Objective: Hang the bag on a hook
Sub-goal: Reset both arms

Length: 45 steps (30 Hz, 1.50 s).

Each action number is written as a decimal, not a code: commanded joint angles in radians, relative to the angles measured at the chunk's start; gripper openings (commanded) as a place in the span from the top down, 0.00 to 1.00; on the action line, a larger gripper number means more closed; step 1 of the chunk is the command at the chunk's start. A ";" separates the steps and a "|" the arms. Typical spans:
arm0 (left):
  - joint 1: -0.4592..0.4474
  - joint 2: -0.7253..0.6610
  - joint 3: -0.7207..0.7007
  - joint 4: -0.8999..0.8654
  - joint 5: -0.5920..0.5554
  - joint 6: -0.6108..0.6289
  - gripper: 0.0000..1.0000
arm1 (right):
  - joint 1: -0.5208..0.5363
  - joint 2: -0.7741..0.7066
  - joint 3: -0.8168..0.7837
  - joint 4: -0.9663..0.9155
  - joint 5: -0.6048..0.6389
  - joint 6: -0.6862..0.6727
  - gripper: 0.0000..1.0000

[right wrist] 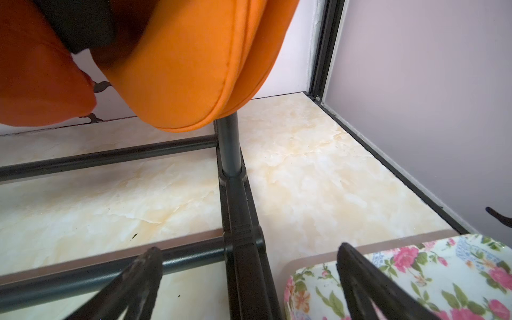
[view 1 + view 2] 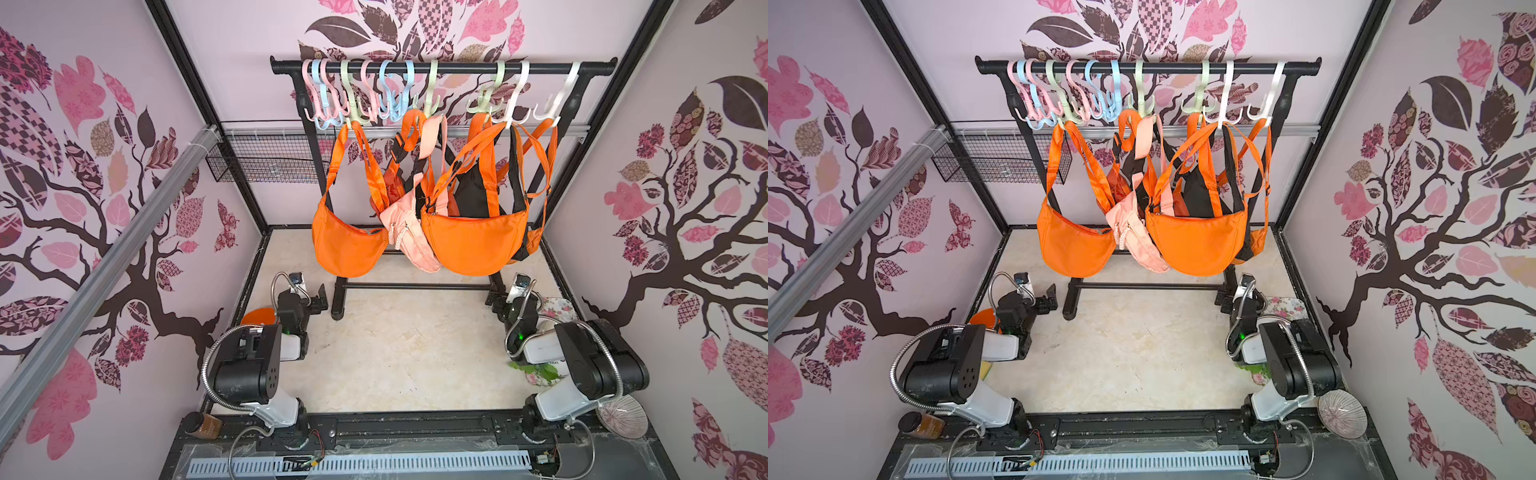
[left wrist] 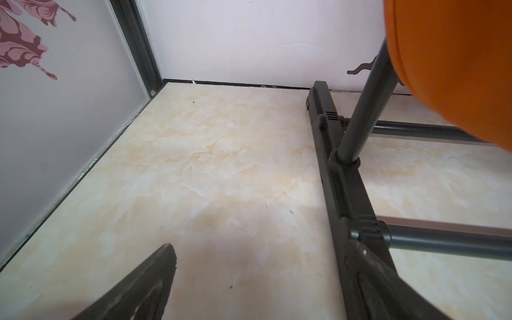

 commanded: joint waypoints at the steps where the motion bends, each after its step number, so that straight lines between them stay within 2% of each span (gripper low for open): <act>1: -0.004 0.000 0.013 0.009 -0.008 0.004 0.02 | -0.003 -0.011 0.001 0.014 -0.002 0.004 0.00; 45: -0.006 0.003 0.019 0.002 -0.014 0.001 0.03 | -0.004 -0.011 0.000 0.015 -0.005 0.005 0.00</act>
